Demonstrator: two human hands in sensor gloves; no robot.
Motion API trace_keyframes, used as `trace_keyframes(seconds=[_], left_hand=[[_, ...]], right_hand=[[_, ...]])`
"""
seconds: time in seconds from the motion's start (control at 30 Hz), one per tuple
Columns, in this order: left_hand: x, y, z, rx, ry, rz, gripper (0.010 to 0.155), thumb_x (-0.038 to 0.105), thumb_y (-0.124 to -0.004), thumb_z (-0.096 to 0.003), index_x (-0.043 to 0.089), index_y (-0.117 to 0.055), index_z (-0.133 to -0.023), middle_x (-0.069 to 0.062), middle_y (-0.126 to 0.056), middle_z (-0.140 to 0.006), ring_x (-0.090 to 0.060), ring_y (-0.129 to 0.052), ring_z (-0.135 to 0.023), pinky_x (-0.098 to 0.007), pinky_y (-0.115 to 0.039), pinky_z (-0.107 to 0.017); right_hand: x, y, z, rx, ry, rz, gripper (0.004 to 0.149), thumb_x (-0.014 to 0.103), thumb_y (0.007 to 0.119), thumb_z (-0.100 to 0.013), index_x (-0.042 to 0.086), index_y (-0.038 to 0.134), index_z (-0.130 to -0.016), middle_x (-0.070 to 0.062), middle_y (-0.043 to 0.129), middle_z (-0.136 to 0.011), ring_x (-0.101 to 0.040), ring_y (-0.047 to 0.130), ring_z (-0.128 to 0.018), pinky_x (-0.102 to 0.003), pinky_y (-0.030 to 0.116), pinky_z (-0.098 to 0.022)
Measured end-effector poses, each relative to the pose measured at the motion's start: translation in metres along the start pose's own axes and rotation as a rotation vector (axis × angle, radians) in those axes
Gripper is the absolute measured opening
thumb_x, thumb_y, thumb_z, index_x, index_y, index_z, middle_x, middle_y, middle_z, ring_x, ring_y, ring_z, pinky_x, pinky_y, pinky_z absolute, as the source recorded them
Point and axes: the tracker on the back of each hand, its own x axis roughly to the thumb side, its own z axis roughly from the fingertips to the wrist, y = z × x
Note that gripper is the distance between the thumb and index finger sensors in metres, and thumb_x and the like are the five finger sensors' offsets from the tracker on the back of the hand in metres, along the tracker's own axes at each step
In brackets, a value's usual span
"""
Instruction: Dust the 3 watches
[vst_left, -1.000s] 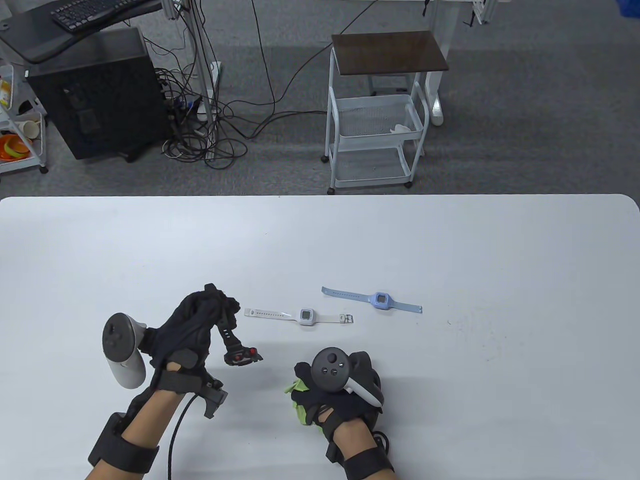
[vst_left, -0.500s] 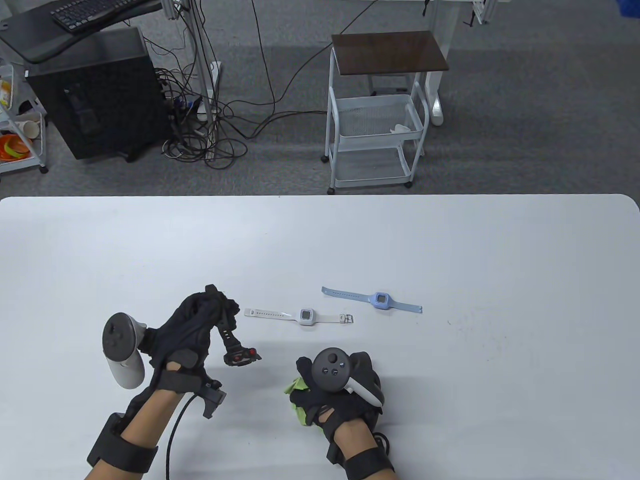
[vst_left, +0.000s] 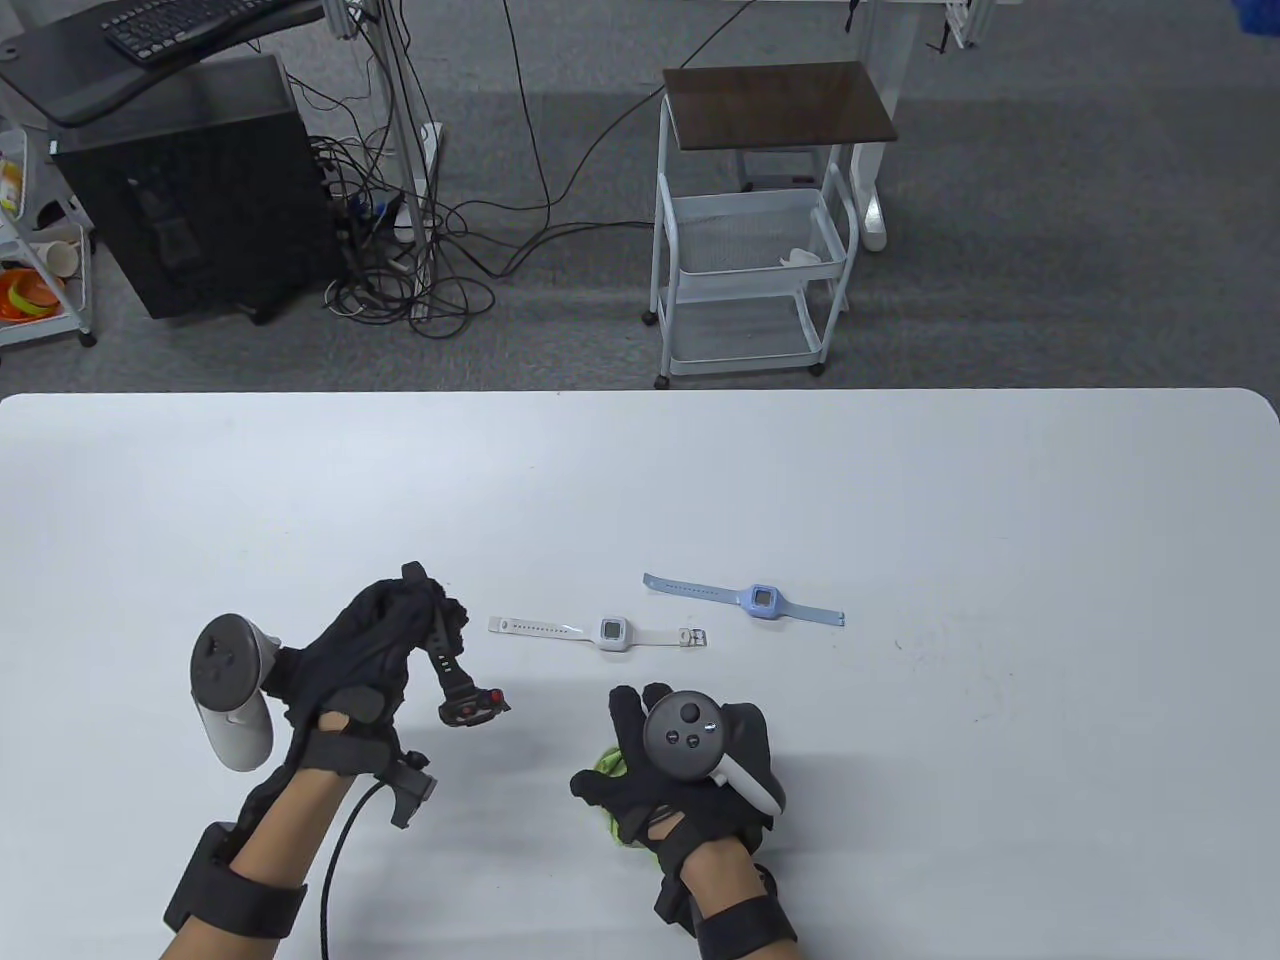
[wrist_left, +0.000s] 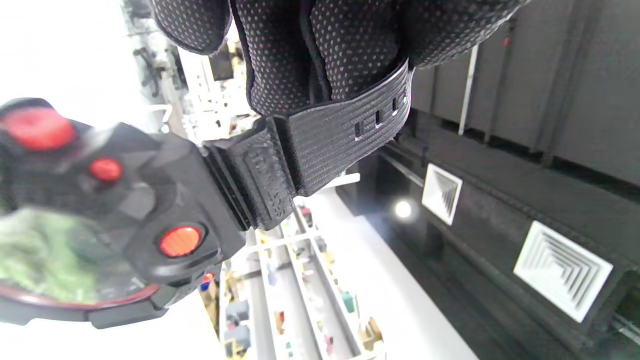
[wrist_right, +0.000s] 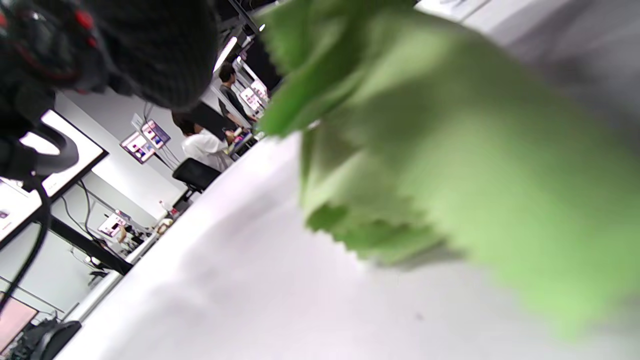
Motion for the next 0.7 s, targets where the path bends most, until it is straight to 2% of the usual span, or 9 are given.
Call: trace_keyframes(seconds=[0.27,0.37,0.47,0.7], left_hand=[[-0.005,0.008,-0.004,-0.039,0.1,0.039,0.043,0.048,-0.07,-0.0617,0.016,-0.075,-0.09,0.007,-0.096,-0.068,-0.018,-0.094,-0.082,-0.052,-0.067,-0.069],[-0.007,0.011,-0.005,-0.079,0.177,0.036,0.043,0.047,-0.071,-0.0614,0.015,-0.076,-0.089,0.006,-0.097,-0.067,-0.019,-0.095,-0.08,-0.052,-0.068,-0.068],[-0.01,0.012,-0.006,-0.159,0.283,0.051,0.043,0.047,-0.071,-0.0615,0.015,-0.076,-0.089,0.006,-0.097,-0.067,-0.02,-0.095,-0.08,-0.052,-0.068,-0.067],[-0.031,0.012,-0.013,-0.224,0.419,0.068,0.043,0.046,-0.07,-0.0616,0.014,-0.075,-0.09,0.005,-0.097,-0.066,-0.021,-0.096,-0.079,-0.053,-0.071,-0.065]], right_hand=[[-0.001,-0.016,0.007,-0.111,-0.036,-0.077,0.097,0.066,0.075,-0.04,0.009,0.031,-0.105,-0.033,0.021,-0.106,-0.065,0.028,-0.09,-0.082,0.008,-0.048],[-0.005,-0.022,0.009,-0.147,-0.034,-0.122,0.097,0.066,0.075,-0.04,0.009,0.031,-0.105,-0.033,0.02,-0.106,-0.065,0.027,-0.09,-0.082,0.008,-0.047],[-0.008,-0.025,0.011,-0.165,-0.032,-0.153,0.096,0.066,0.074,-0.041,0.008,0.032,-0.105,-0.033,0.02,-0.106,-0.065,0.027,-0.09,-0.082,0.008,-0.047],[-0.009,-0.024,0.011,-0.174,-0.045,-0.172,0.095,0.066,0.072,-0.041,0.008,0.034,-0.105,-0.034,0.022,-0.105,-0.066,0.028,-0.09,-0.083,0.008,-0.047]])
